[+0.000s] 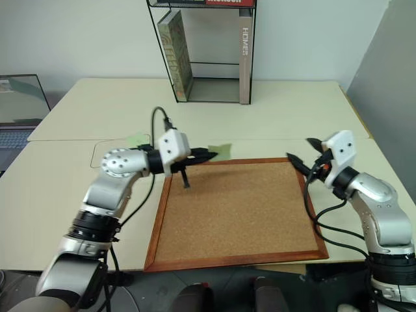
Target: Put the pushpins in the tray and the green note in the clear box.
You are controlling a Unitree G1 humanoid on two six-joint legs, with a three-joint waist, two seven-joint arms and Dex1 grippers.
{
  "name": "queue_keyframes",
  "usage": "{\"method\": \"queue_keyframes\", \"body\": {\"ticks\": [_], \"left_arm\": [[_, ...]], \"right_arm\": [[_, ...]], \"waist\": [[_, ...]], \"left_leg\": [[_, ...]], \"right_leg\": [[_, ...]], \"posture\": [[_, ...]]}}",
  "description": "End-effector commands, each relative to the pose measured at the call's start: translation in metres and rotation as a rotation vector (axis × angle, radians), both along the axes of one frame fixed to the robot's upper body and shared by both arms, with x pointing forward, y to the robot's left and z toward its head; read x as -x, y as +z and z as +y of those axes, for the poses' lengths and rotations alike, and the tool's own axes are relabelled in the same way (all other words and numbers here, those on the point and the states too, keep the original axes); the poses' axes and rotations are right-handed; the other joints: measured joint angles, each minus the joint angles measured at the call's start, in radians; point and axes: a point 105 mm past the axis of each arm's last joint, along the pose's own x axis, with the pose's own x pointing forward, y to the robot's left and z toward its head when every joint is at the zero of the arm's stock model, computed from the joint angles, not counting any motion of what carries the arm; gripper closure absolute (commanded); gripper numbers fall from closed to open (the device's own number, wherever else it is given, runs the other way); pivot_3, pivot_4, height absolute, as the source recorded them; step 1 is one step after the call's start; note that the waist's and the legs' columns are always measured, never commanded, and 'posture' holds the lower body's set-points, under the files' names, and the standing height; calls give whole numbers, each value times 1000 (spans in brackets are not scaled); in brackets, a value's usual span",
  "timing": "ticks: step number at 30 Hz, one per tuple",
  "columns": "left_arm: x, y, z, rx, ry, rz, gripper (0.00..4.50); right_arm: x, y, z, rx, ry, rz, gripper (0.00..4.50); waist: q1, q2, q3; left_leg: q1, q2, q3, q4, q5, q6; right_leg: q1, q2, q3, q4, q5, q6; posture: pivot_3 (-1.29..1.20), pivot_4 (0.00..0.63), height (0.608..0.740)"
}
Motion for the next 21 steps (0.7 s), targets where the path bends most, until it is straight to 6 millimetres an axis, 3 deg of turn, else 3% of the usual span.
{"method": "queue_keyframes", "body": {"ticks": [1,6,13,21], "left_arm": [[-10,30,52,35,204,-43,4500],[-17,38,109,77,433,-48,4500],[-20,24,155,-8,618,-16,4500],[-29,19,172,-28,682,2,4500]], "right_arm": [[12,11,44,20,165,3,778],[11,6,83,-12,268,64,778],[15,-2,120,-25,357,108,778],[27,-7,137,18,442,130,778]], "waist": [[1,0,0],[3,0,0],[15,-2,0],[22,-3,0]], "left_leg": [[0,0,0,0,0,0],[-1,0,-1,0,0,0],[-8,-3,0,0,0,0],[-10,-3,-1,1,0,0]], "right_leg": [[0,0,0,0,0,0],[-1,-3,-1,-1,0,0],[-6,-9,-2,-1,3,-5],[-10,-9,-3,2,3,-5]], "posture": [[0,150,740],[0,150,740],[0,150,740],[0,150,740]]}}
